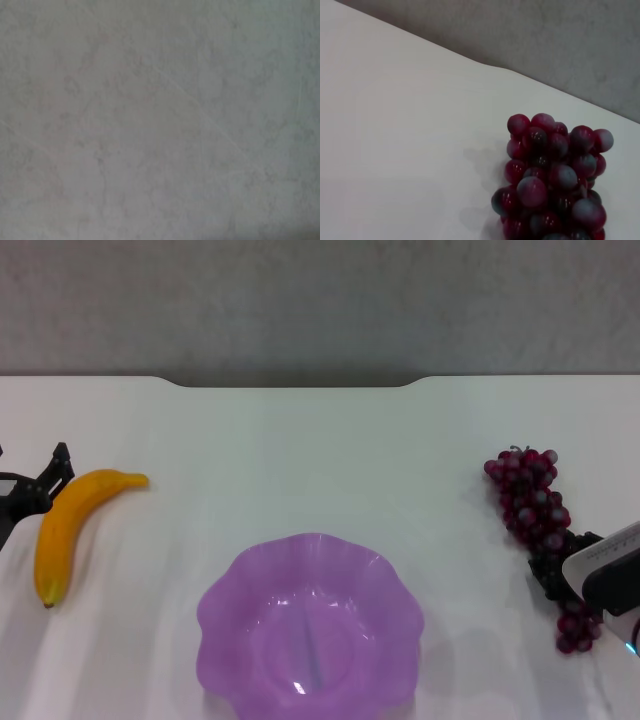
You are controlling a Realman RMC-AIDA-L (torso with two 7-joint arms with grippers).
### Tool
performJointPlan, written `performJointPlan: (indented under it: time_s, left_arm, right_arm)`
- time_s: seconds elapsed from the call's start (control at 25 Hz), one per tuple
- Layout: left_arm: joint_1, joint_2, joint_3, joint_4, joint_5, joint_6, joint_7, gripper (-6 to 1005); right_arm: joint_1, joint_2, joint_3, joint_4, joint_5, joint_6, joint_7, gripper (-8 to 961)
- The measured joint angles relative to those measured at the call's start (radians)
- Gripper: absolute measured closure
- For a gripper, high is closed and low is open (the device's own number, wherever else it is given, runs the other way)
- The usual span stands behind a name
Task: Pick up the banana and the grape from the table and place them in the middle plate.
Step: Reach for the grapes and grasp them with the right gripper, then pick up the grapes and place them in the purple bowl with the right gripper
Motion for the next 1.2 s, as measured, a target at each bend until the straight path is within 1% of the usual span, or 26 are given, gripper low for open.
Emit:
performJointPlan:
  time_s: [0.2,0.56,1.0,1.2]
  left_arm:
    - [0.000,0.000,0.000,0.000,0.000,0.000,0.000,101]
    - [0.000,0.002,0.001,0.000,0.000,0.000,0.002,101]
    - [0.000,0.002,0.001,0.000,0.000,0.000,0.002,101]
    - [0.000,0.002,0.001,0.000,0.000,0.000,0.002,101]
  right_arm:
    - [0.002,-0.001,0.001,0.000,0.000,0.001,-0.012,513]
    - [0.003,0.002,-0.002,0.001,-0.002,0.028,-0.092,530]
    - [0.004,0.003,0.020,-0.007,0.008,0.029,-0.087,541]
    - [0.007,0.003,0.048,-0.016,0.008,0.082,-0.083,544]
